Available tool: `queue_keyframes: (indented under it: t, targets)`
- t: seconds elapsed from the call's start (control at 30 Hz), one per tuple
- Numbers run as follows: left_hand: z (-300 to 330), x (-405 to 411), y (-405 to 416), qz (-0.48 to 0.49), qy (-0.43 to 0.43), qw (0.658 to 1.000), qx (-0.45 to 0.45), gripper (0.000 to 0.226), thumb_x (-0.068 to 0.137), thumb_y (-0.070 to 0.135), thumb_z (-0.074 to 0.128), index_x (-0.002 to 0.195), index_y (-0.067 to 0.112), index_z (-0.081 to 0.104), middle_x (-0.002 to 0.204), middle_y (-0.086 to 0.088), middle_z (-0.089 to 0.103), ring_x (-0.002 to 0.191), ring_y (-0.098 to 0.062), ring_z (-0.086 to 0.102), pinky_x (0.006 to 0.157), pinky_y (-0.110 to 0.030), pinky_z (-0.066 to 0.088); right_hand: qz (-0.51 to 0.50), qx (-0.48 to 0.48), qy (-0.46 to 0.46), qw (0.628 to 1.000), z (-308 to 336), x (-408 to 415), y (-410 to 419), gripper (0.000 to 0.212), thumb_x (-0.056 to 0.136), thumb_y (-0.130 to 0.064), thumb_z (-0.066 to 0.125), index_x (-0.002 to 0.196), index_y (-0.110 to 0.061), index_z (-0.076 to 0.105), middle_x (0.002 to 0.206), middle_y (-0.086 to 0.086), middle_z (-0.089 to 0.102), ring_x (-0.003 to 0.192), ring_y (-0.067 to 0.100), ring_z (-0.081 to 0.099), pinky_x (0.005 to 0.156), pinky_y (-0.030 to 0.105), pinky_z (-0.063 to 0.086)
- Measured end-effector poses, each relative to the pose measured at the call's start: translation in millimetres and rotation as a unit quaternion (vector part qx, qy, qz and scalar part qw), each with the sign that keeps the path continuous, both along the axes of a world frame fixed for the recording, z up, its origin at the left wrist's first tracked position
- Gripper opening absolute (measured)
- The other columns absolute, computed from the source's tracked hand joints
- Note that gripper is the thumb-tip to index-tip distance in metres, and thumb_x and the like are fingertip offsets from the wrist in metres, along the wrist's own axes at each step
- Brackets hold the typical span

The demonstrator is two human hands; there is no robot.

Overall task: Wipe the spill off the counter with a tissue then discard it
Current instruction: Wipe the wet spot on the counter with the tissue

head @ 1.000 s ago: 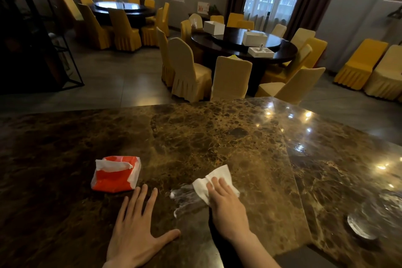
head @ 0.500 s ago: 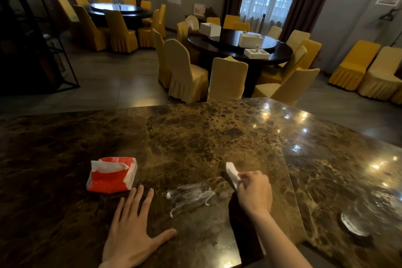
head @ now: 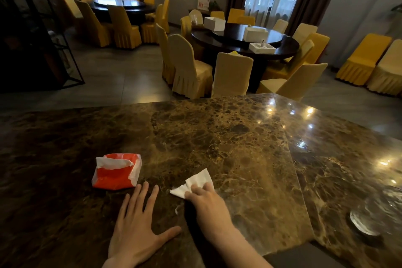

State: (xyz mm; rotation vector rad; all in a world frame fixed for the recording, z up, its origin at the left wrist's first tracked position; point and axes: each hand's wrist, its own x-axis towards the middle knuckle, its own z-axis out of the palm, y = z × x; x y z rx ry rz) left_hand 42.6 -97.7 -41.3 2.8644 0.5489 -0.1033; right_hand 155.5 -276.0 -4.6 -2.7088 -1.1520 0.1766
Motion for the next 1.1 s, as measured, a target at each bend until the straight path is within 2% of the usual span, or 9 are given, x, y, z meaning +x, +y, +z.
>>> queue_keyframes:
  t: [0.13, 0.27, 0.4, 0.57, 0.67, 0.8, 0.9, 1.0, 1.1]
  targets:
    - [1, -1, 0, -0.002, -0.009, 1.000, -0.012, 0.131, 0.056, 0.114, 0.013, 0.155, 0.037, -0.025, 0.167, 0.008, -0.029, 0.149, -0.009, -0.034, 0.127, -0.042, -0.015, -0.116, 0.014, -0.058, 0.991, -7, 39, -46, 0.030, 0.100, -0.021, 0.053, 0.128, -0.024, 0.063, 0.125, 0.002, 0.059, 0.121, 0.028, 0.047, 0.093, 0.038, 0.049]
    - [0, -1, 0, -0.001, -0.008, 1.000, -0.007, 0.130, 0.056, 0.114, 0.012, 0.154, 0.037, -0.025, 0.167, 0.008, -0.029, 0.148, -0.009, -0.035, 0.126, -0.041, -0.016, -0.198, 0.063, -0.046, 0.977, -17, 50, -65, 0.046, 0.099, -0.005, 0.054, 0.144, -0.014, 0.052, 0.158, 0.011, 0.039, 0.147, 0.031, 0.030, 0.112, 0.040, 0.042]
    - [0, 0, 1, 0.003, -0.004, 1.000, -0.011, 0.132, 0.055, 0.114, 0.012, 0.156, 0.036, -0.023, 0.167, 0.007, -0.028, 0.149, -0.010, -0.034, 0.127, -0.043, -0.014, -0.147, 0.110, -0.051, 0.982, -24, 25, -31, 0.054, 0.102, -0.006, 0.049, 0.154, -0.009, 0.037, 0.165, 0.007, 0.030, 0.154, 0.021, 0.019, 0.124, 0.031, 0.010]
    - [3, 0, 0, 0.004, 0.025, 1.000, 0.001, 0.133, 0.053, 0.114, 0.007, 0.154, 0.035, -0.027, 0.167, 0.005, -0.029, 0.150, -0.012, -0.032, 0.128, -0.044, -0.012, 0.049, 0.080, 0.000, 0.996, -18, 5, -23, 0.051, 0.100, -0.009, 0.047, 0.150, -0.012, 0.043, 0.163, 0.003, 0.035, 0.154, 0.019, 0.020, 0.122, 0.040, 0.030]
    - [7, 0, -2, 0.002, 0.025, 1.000, -0.003, 0.132, 0.052, 0.114, 0.007, 0.153, 0.036, -0.029, 0.166, 0.006, -0.031, 0.150, -0.012, -0.033, 0.128, -0.043, -0.014, -0.011, 0.067, 0.001, 0.998, -12, 28, -56, 0.048, 0.102, -0.012, 0.047, 0.148, -0.025, 0.045, 0.163, -0.007, 0.036, 0.147, 0.014, 0.036, 0.106, 0.040, 0.050]
    - [9, 0, -3, 0.002, 0.026, 1.000, -0.008, 0.133, 0.052, 0.114, 0.007, 0.153, 0.036, -0.029, 0.166, 0.006, -0.031, 0.149, -0.011, -0.034, 0.128, -0.043, -0.015, -0.188, 0.062, -0.021, 0.980, -5, 61, -99, 0.052, 0.101, -0.007, 0.046, 0.150, -0.024, 0.044, 0.164, -0.003, 0.034, 0.149, 0.017, 0.032, 0.107, 0.040, 0.048]
    - [9, 1, -4, 0.002, 0.033, 0.999, -0.008, 0.132, 0.053, 0.114, 0.009, 0.154, 0.036, -0.028, 0.166, 0.006, -0.031, 0.150, -0.011, -0.033, 0.128, -0.043, -0.014, -0.220, 0.077, -0.040, 0.972, -7, 52, -84, 0.051, 0.100, -0.005, 0.047, 0.150, -0.016, 0.043, 0.162, 0.002, 0.037, 0.149, 0.019, 0.031, 0.112, 0.036, 0.041]
    - [9, 1, -2, 0.002, 0.029, 1.000, -0.009, 0.133, 0.054, 0.114, 0.009, 0.154, 0.035, -0.027, 0.167, 0.005, -0.029, 0.150, -0.012, -0.032, 0.128, -0.044, -0.013, -0.158, 0.117, -0.030, 0.980, -14, 24, -41, 0.049, 0.100, -0.010, 0.054, 0.148, -0.015, 0.049, 0.160, 0.003, 0.041, 0.150, 0.018, 0.030, 0.123, 0.034, 0.024]
    - [10, 2, -2, 0.002, 0.045, 0.999, 0.002, 0.134, 0.052, 0.113, 0.006, 0.155, 0.034, -0.028, 0.168, 0.004, -0.029, 0.151, -0.013, -0.031, 0.128, -0.044, -0.012, -0.031, 0.120, -0.022, 0.992, -20, -3, -12, 0.047, 0.097, -0.012, 0.056, 0.144, -0.012, 0.053, 0.155, 0.005, 0.049, 0.147, 0.021, 0.037, 0.119, 0.033, 0.032]
